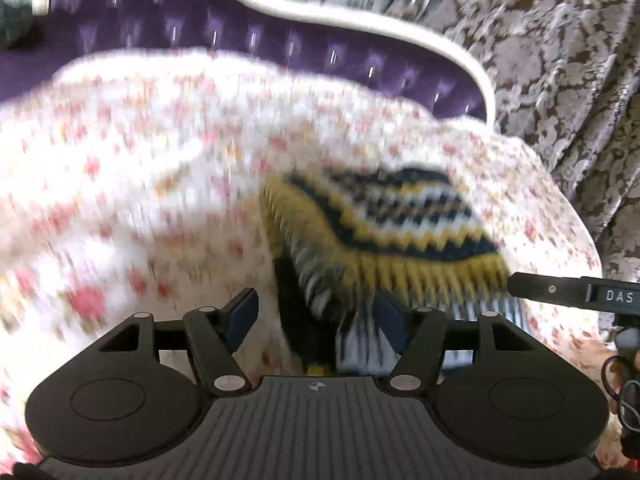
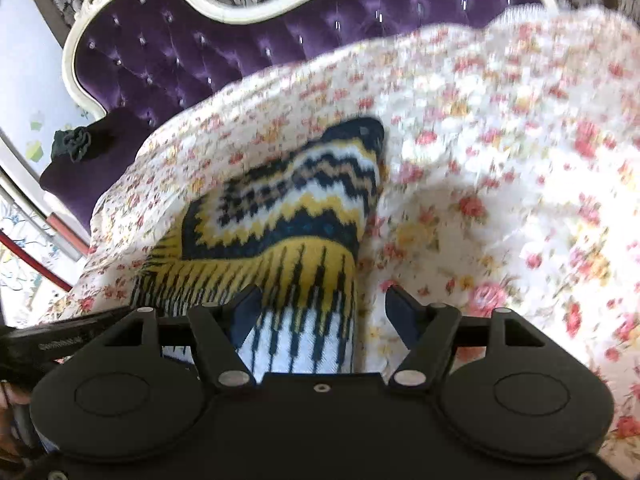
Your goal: Fold small clothes
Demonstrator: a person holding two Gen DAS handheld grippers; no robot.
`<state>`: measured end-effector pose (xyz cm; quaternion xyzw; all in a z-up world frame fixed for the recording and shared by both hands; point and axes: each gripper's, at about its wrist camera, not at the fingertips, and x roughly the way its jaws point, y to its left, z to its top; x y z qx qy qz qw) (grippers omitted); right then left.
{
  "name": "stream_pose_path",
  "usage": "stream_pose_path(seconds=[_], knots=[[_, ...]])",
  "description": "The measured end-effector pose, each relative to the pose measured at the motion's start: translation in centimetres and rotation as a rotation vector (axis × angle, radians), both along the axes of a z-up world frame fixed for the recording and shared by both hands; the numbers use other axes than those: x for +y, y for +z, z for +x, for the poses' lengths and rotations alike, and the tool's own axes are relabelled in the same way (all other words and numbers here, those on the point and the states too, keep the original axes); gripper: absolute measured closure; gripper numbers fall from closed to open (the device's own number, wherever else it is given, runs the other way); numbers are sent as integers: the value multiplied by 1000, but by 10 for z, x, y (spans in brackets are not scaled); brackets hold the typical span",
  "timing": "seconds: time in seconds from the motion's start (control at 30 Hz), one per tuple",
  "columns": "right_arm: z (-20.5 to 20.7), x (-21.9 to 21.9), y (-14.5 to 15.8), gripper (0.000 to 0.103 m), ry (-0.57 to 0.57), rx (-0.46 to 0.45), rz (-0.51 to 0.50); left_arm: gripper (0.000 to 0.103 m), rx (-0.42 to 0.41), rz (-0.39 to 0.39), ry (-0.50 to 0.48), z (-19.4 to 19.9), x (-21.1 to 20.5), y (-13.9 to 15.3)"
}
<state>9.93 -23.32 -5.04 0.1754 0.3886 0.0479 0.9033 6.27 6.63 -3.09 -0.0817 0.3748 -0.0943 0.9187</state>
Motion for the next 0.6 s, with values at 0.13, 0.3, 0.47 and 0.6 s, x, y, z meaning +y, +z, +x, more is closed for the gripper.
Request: stream_pose_path(seconds=[0.13, 0.3, 0.47, 0.6], knots=[[1, 5, 11, 22, -37, -74, -68, 39, -96, 75, -4, 0, -11, 12], [24, 6, -2, 20, -90, -35, -158, 39, -26, 115, 10, 25, -23, -9], [38, 9, -29, 7, -109, 37, -220, 26, 51, 137, 32, 40, -23, -38], [40, 10, -45, 2, -117, 51, -217, 10, 48, 171, 46, 43, -22, -46]])
